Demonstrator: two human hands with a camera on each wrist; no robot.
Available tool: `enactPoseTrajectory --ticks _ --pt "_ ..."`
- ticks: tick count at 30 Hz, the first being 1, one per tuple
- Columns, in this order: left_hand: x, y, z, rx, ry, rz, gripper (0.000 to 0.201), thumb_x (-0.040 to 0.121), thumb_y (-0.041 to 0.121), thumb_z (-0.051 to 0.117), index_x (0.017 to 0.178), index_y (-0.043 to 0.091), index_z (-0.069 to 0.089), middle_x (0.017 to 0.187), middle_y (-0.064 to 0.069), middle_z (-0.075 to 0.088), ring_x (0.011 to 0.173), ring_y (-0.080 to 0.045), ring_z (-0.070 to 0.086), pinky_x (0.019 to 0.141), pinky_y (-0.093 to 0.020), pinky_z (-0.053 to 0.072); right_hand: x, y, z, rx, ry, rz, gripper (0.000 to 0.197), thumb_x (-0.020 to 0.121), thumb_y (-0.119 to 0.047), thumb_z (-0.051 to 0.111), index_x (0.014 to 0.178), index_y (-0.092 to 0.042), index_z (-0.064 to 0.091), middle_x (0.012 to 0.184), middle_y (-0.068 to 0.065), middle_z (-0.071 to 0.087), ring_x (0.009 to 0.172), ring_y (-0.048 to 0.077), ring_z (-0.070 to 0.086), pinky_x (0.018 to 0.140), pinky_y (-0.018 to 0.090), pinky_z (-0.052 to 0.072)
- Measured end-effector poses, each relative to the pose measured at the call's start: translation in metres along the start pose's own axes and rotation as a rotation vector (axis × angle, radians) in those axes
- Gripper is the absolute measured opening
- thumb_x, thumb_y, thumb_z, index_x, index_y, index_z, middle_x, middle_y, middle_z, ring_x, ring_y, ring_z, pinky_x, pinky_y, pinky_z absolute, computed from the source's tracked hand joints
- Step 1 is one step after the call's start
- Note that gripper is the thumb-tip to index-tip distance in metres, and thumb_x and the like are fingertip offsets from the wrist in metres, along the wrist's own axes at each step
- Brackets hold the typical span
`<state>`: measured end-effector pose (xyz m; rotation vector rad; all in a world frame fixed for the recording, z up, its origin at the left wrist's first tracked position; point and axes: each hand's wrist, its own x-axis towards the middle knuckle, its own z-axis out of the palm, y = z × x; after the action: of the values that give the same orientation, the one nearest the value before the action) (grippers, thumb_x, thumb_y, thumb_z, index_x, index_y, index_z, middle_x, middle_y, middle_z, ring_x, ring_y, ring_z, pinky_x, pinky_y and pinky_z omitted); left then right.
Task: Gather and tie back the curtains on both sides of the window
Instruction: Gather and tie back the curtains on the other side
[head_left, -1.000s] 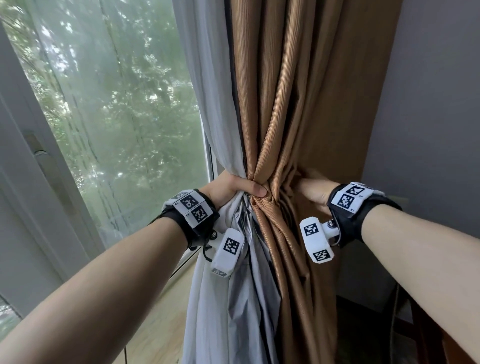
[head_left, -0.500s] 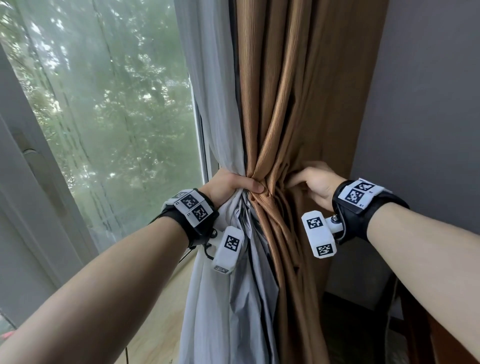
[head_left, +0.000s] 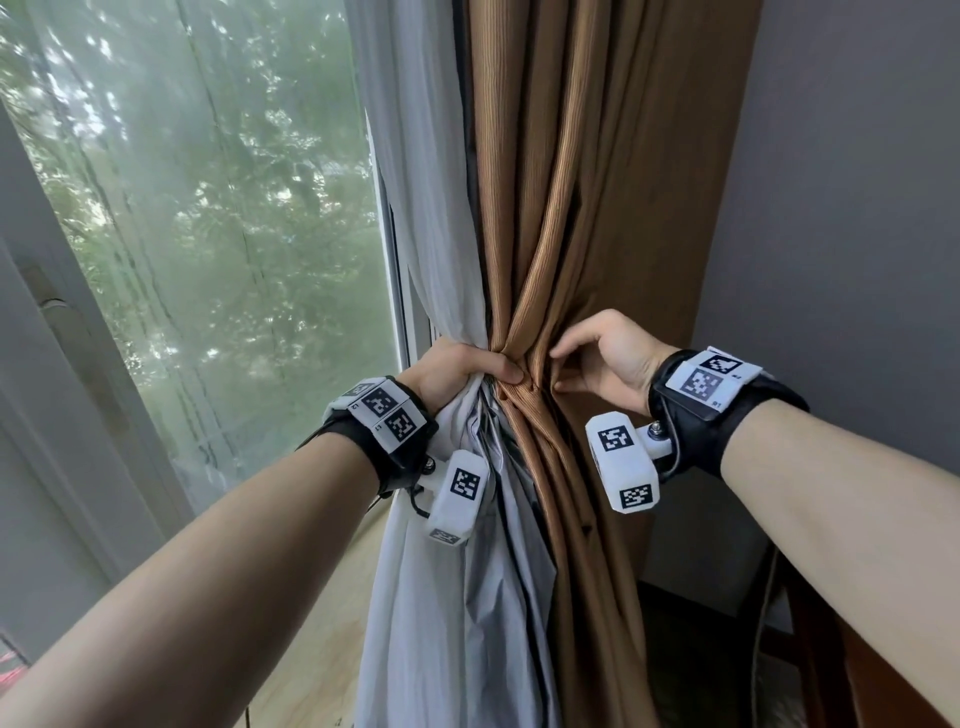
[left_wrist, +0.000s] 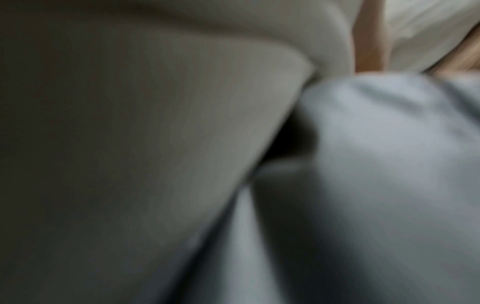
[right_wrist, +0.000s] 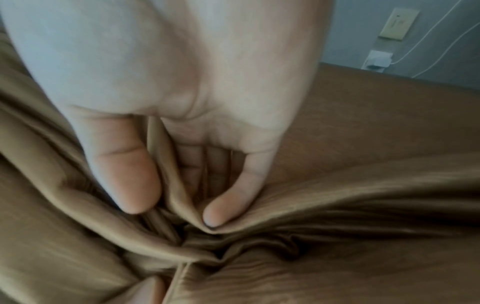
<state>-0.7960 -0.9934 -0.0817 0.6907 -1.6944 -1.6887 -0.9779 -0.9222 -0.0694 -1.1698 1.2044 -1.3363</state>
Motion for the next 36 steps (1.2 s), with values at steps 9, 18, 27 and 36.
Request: enactPoseTrajectory --ticks 9,18,27,36 --pt "-0.002 0.001 -0.009 -0.014 -0.099 -0.068 0.06 0.068 -0.006 0.069 0.126 -0.016 0.061 0.104 -0.028 0.072 0.085 -0.038 0.075 0.079 -0.045 0.063 -0.003 -0.003 -0.015 0.168 -0.156 0.103 0.051 0.072 -0.015 0.047 0.121 -0.004 0.054 0.1 0.013 0.064 0.084 0.023 0.065 0.074 0.031 0.055" --pt "-0.003 0.002 -0.006 -0.017 -0.081 -0.012 0.071 0.058 -0.007 0.075 0.126 -0.019 0.058 0.11 -0.032 0.066 0.09 -0.041 0.071 0.087 -0.053 0.061 0.012 0.001 -0.046 -0.121 0.266 0.061 0.026 0.084 0.001 0.059 0.102 -0.006 0.076 0.095 0.01 0.073 0.088 0.024 0.067 0.082 0.036 0.05" --pt "-0.003 0.002 -0.003 -0.025 -0.134 -0.06 0.063 0.067 -0.007 0.067 0.128 -0.019 0.057 0.101 -0.027 0.071 0.085 -0.039 0.074 0.081 -0.047 0.063 0.029 0.021 -0.026 -0.05 0.207 0.104 0.042 0.082 -0.013 0.065 0.124 -0.007 0.072 0.117 0.015 0.077 0.114 0.034 0.071 0.106 0.05 0.053" --pt "0.001 0.001 -0.012 -0.06 -0.105 -0.04 0.058 0.067 -0.008 0.066 0.125 -0.01 0.062 0.097 -0.023 0.075 0.084 -0.036 0.076 0.075 -0.043 0.062 0.028 0.012 -0.025 -0.131 0.239 0.007 0.045 0.067 0.009 0.072 0.112 0.002 0.072 0.109 0.027 0.076 0.11 0.045 0.071 0.104 0.058 0.054"
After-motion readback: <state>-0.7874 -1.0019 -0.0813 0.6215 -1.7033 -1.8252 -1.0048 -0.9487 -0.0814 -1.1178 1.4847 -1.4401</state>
